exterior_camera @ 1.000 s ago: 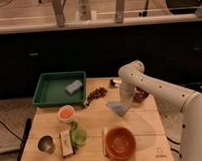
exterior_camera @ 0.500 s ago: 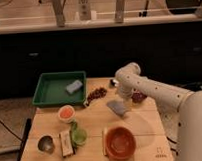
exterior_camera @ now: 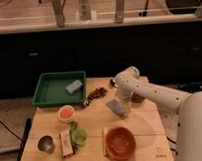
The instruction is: Wipe red bowl with towel
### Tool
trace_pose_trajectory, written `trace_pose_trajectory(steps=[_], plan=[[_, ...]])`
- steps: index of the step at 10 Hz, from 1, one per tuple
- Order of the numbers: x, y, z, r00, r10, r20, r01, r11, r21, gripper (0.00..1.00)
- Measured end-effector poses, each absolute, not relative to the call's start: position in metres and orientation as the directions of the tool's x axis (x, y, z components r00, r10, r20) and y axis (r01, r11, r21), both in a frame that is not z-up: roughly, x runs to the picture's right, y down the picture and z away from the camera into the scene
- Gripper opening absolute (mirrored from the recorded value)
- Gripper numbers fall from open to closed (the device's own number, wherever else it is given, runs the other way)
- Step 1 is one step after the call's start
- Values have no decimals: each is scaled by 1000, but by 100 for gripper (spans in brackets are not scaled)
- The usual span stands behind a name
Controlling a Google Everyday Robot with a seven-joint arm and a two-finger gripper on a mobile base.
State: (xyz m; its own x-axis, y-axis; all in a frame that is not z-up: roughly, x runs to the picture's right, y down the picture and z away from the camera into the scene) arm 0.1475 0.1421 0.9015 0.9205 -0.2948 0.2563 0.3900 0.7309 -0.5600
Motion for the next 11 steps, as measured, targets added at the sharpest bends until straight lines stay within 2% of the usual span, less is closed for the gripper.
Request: trace_pose_trajectory(steps=[4, 5, 6, 7, 8, 11], plan=[[149, 148, 905, 923, -268, 277, 382, 735, -560, 30], [151, 150, 905, 923, -261, 282, 379, 736, -561, 23], [152, 151, 906, 924, -251, 289, 376, 738, -561, 11], [152, 151, 906, 924, -246, 293, 374, 740, -558, 4], [152, 152, 906, 923, -245, 295, 375, 740, -559, 0], [150, 144, 897, 917, -265, 299, 393, 735, -553, 0]])
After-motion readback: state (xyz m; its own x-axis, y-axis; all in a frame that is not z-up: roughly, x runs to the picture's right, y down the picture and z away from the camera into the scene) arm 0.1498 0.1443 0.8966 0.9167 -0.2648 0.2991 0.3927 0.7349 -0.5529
